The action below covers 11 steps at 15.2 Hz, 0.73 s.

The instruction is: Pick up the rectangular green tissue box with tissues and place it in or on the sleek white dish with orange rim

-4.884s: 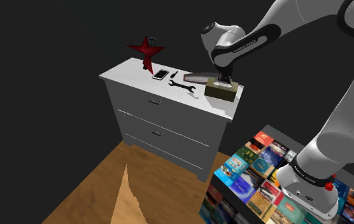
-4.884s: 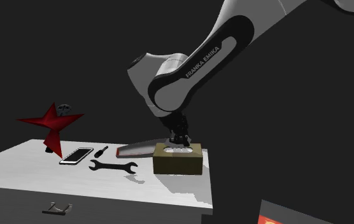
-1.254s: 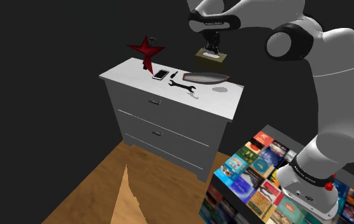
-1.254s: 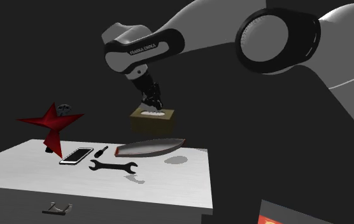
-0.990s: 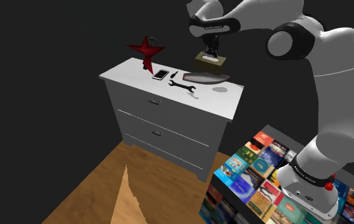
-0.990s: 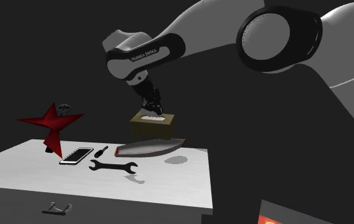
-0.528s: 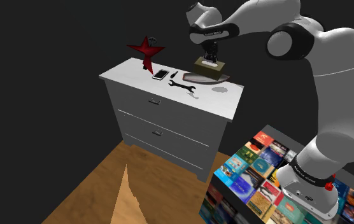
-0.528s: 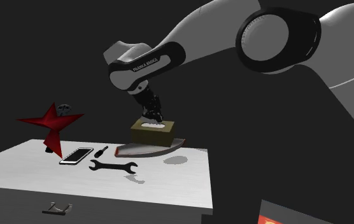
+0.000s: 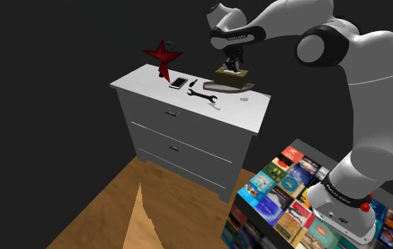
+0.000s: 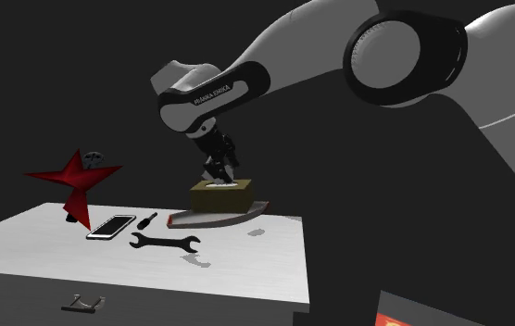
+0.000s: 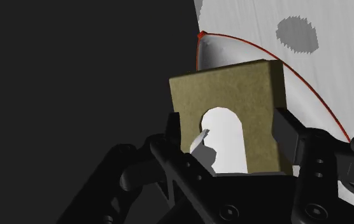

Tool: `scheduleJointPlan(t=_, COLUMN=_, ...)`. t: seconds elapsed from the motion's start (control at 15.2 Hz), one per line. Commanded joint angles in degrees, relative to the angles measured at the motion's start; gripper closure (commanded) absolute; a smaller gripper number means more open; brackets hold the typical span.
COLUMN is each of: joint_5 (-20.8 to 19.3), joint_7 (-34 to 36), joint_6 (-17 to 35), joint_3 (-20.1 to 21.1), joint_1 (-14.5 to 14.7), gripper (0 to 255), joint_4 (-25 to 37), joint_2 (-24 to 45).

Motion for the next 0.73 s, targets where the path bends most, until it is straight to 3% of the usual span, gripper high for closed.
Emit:
scheduleJointPlan(t=0.0, joint_5=0.00, joint_7=0.00, joint_6=0.00, joint_3=0.00, joint_1=0.00, gripper=0, joint_4=0.00, joint_2=0.00)
scheduleJointPlan(t=0.2, joint_5=0.00, joint_7=0.00, joint_6=0.00, joint_3=0.00, joint_1=0.00, gripper=0, joint_4=0.00, joint_2=0.00)
scheduleJointPlan(t=0.46, joint_5=0.36, joint_7=-1.93, joint_6=-7.81, joint_3=0.15, joint_1=2.51, gripper=0, joint_4=10.28, joint_2=2.62)
scheduleJointPlan(t=0.66, joint_5=0.36, joint_7=-1.93, joint_6=-7.81, joint_3=0.14, joint_1=2.51, gripper=0, joint_4=10.28, joint_2=2.62)
